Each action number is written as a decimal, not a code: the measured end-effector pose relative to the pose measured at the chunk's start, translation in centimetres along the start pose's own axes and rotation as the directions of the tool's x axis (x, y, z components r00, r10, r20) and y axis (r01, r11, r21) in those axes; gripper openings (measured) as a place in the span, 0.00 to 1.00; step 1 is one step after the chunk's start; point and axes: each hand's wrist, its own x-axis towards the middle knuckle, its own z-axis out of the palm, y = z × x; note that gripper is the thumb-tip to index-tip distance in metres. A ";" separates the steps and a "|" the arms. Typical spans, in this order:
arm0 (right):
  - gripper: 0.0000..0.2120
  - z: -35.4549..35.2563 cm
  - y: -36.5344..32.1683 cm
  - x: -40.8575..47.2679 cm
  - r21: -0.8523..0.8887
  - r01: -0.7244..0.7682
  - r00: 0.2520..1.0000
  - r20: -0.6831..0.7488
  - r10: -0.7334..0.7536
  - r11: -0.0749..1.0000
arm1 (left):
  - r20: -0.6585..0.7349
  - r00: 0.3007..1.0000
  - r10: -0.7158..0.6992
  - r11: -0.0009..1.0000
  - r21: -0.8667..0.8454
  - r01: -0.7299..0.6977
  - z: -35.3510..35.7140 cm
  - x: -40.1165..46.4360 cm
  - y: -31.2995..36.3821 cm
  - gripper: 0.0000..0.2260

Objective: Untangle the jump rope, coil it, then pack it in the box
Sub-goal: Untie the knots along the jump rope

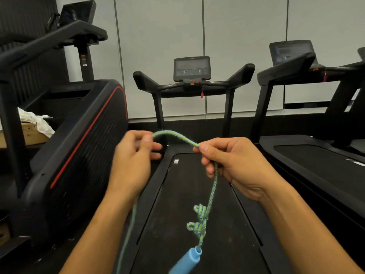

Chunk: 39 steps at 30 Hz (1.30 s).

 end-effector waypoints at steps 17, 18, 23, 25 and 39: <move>0.06 -0.1 -0.2 -0.4 -0.071 -0.027 0.998 0.050 0.031 0.997 | 0.237 0.933 0.271 0.929 0.190 -0.318 0.6 -1.2 0.6 0.03; 0.06 -0.5 -0.4 -0.4 -0.045 -0.029 0.998 0.046 0.031 0.999 | 0.193 0.938 0.287 0.925 0.201 -0.324 0.2 -0.9 0.4 0.02; 0.10 -1.3 -0.9 -0.6 0.016 0.053 0.995 0.078 -0.055 0.998 | -0.074 0.980 0.183 0.959 0.233 -0.162 -1.0 0.3 -0.5 0.14; 0.10 -0.9 -0.8 -0.6 0.056 0.072 0.993 0.089 -0.077 0.996 | -0.041 0.992 0.121 0.978 0.178 -0.112 -0.6 0.3 -0.7 0.14; 0.22 0.0 -0.1 -0.4 -0.048 0.056 0.995 0.082 -0.052 0.997 | 0.236 0.965 0.114 0.984 0.109 -0.142 1.9 -2.0 0.4 0.03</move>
